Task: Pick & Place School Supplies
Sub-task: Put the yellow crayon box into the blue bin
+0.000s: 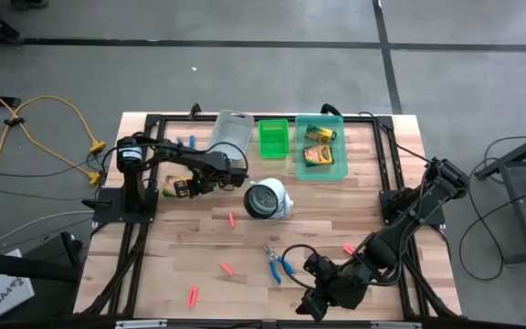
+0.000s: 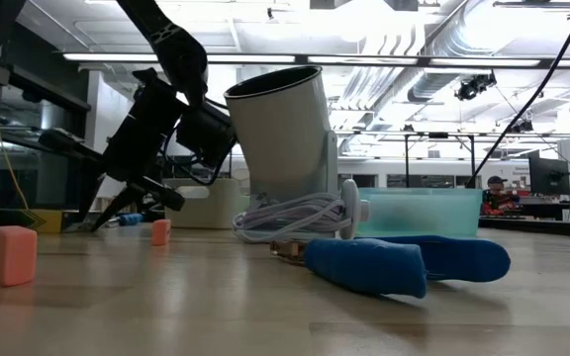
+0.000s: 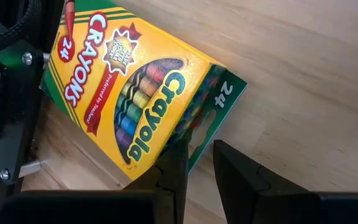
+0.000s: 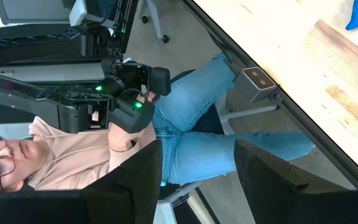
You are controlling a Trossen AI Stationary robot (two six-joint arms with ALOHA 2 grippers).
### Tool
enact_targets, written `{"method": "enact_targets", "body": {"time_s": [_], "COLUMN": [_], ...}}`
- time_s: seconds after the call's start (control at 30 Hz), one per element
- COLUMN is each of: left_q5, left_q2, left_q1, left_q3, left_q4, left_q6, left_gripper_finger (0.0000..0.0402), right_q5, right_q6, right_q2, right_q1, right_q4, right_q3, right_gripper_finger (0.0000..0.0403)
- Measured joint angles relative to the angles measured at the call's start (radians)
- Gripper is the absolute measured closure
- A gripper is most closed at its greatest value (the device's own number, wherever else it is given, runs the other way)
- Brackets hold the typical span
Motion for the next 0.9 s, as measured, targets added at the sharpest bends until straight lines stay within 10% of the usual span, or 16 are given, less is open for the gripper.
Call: {"method": "enact_targets", "body": {"time_s": [0.9], "left_q5": [-0.041], "left_q2": [0.0], "left_q1": [0.001], "left_q3": [-0.001], "left_q4": [-0.035], "left_q6": [-0.023], "left_gripper_finger": [0.0382], "right_q5": [0.0], "right_q6": [0.0], "right_q2": [0.0], "right_q1": [0.0], "right_q4": [0.0], "right_q3": [0.0], "right_gripper_finger": [0.0214]}}
